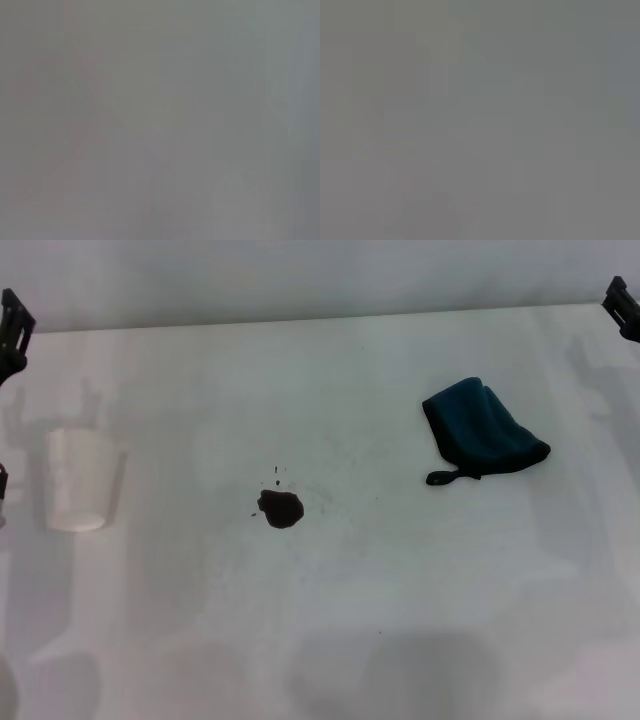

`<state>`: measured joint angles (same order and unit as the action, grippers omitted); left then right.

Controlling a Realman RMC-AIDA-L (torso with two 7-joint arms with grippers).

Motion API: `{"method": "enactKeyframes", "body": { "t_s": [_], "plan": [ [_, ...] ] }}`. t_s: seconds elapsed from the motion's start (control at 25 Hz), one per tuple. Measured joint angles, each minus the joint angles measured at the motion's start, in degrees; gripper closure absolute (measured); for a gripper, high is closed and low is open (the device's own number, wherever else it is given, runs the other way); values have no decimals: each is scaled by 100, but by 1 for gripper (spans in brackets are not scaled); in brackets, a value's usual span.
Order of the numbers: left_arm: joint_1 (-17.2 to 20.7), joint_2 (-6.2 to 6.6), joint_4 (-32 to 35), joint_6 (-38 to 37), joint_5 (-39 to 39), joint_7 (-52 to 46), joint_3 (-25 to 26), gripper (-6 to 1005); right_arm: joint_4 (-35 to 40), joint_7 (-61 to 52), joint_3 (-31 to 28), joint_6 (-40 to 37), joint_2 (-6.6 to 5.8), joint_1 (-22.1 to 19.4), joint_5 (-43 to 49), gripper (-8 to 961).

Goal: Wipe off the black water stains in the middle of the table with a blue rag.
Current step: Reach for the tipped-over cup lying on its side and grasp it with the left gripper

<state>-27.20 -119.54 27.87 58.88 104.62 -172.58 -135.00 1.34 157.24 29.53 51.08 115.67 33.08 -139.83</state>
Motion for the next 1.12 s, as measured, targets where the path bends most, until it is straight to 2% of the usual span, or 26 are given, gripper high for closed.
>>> {"method": "enactKeyframes", "body": {
  "t_s": [0.32,0.68,1.12],
  "plan": [
    [-235,16,4,-9,-105,3,68,122,6,0,-1,27,5,-103,0,79],
    [-562,36,-253,-20,-109,6,414,122,37,0,-3,58,-5,-109,2,79],
    [-528,40,-390,-27,-411,6,451,123,181,0,95,-197,-6,14,41,79]
  ]
}}
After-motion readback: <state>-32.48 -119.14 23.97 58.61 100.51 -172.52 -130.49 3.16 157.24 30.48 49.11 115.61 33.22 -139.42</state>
